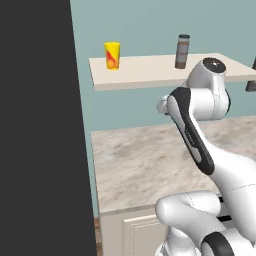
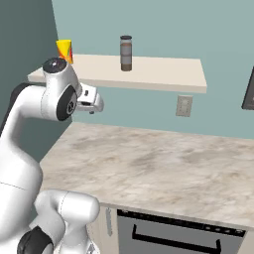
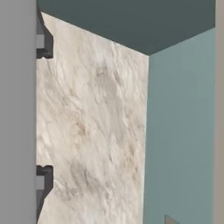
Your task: Take the cinnamon bottle from the cabinet and place it on the dining table, next to the plate with the cupcake. Then take the chocolate from the dining counter and place it on the cupcake plate.
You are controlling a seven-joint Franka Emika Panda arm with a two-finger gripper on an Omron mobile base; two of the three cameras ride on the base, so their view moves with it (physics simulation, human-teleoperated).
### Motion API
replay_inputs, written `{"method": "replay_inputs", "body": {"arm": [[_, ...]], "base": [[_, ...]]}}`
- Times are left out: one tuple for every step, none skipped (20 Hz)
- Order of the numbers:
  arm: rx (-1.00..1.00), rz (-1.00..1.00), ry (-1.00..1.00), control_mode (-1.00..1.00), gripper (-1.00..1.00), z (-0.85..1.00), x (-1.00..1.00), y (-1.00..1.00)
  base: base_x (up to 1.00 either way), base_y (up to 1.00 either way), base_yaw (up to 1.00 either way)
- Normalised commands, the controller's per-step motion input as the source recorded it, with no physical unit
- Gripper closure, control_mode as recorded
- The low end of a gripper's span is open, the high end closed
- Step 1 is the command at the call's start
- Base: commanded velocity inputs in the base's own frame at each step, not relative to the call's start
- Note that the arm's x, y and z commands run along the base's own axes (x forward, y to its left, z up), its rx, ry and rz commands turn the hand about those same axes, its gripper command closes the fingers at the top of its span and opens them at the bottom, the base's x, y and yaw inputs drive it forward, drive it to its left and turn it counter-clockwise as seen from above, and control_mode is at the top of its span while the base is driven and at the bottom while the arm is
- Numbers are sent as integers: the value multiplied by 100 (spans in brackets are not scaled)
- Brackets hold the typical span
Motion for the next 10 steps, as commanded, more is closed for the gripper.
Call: {"method": "replay_inputs", "body": {"arm": [[0,0,-42,-100,-100,34,-16,-13],[0,0,-32,-100,-100,38,-24,-21],[0,0,-25,-100,-100,46,-14,-27],[0,-14,0,-100,-100,46,0,-39],[0,-20,13,-100,-100,40,3,-30],[-2,-11,7,-100,-100,48,0,-16],[0,-6,17,-100,-100,52,0,-31],[0,-5,25,-100,-100,52,0,-31],[0,-9,20,-100,-100,57,0,-25],[0,-11,13,-100,-100,57,1,-18]], "base": [[0,0,0],[0,0,0],[0,0,0],[0,0,0],[0,0,0],[0,0,0],[0,0,0],[0,0,0],[0,0,0],[0,0,0]]}}
